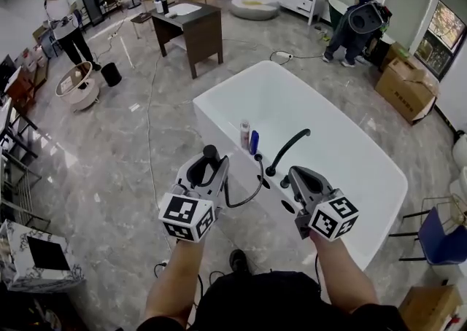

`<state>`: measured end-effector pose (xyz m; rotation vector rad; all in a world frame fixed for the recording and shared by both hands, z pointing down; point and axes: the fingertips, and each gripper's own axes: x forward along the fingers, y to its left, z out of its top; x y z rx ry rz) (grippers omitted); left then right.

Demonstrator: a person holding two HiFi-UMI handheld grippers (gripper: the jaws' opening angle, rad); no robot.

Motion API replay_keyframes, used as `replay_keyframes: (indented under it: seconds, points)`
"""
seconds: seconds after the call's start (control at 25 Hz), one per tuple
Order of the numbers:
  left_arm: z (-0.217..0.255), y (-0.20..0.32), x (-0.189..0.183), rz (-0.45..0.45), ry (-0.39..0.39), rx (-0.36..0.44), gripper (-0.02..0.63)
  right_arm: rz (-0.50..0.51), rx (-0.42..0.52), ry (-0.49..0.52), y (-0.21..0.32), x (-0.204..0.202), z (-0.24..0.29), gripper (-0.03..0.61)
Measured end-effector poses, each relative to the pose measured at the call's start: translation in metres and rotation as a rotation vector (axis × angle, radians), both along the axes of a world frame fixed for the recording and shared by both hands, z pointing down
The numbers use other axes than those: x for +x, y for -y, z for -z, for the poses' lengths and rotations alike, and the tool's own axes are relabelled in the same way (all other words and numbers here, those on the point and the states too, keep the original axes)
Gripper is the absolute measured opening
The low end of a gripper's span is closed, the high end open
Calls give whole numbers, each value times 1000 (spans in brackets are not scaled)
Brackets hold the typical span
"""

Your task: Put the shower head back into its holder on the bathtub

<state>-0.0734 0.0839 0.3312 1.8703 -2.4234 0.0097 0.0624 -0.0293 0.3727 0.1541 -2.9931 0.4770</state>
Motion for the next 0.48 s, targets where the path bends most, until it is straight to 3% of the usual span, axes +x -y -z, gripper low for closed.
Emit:
replay_keyframes:
  seconds: [0.48]
  points:
    - [-19,12,-26,-44,-27,-26,147,-17,-32,-19,6,-36,-15,15]
